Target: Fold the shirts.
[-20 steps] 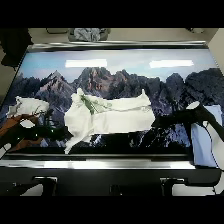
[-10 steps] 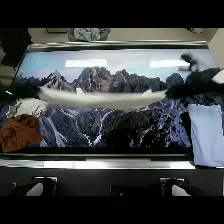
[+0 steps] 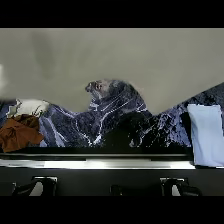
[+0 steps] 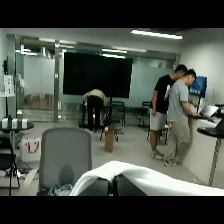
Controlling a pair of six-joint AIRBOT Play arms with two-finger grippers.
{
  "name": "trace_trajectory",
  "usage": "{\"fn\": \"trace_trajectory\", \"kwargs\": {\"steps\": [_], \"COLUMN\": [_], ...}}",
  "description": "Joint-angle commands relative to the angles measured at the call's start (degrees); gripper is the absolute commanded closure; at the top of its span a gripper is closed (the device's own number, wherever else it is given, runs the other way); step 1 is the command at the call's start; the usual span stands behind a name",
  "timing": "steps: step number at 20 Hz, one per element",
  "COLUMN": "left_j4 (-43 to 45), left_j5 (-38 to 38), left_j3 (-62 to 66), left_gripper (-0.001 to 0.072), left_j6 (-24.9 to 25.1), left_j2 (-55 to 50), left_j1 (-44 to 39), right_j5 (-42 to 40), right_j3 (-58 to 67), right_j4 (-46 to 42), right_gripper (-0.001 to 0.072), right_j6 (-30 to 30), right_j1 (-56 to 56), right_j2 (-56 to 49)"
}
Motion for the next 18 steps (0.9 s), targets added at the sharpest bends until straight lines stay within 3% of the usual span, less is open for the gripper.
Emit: {"fn": "trace_trajectory", "kwargs": {"steps": [1, 6, 9, 12, 14, 16, 18], "left_j4": [0.11, 0.11, 0.13, 0.13, 0.13, 0.59, 0.52], "left_j5": [0.00, -2.23, -11.34, -23.80, -25.99, -23.85, -19.91], "left_j3": [1.92, 1.81, 1.75, -2.95, -11.06, -20.44, -25.57], "left_gripper": [0.0667, 0.0668, 0.0668, 0.0668, 0.0668, 0.0668, 0.0668], "left_j6": [-1.27, -1.66, -1.62, -0.04, 2.67, 4.28, 5.29], "left_j2": [1.51, -0.90, -8.35, -20.41, -28.39, -36.48, -45.09], "left_j1": [0.22, 0.22, 0.22, -0.09, -1.70, -3.89, -5.75], "right_j5": [2.54, 4.83, 7.82, 19.96, 31.04, 32.37, 26.80], "right_j3": [0.81, 0.81, 0.81, 0.79, 0.44, -0.63, -0.63], "right_j4": [-3.69, -4.68, -3.41, -3.37, -3.30, -0.85, 4.63], "right_gripper": [0.0659, 0.0659, 0.0659, 0.0660, 0.0660, 0.0660, 0.0660], "right_j6": [1.40, 1.53, 2.01, -1.77, -2.91, -2.91, -2.56], "right_j1": [0.04, 0.04, 0.04, 0.07, 0.11, 0.15, 0.15], "right_j2": [2.64, -1.75, -9.97, -24.57, -37.62, -49.75, -59.71]}}
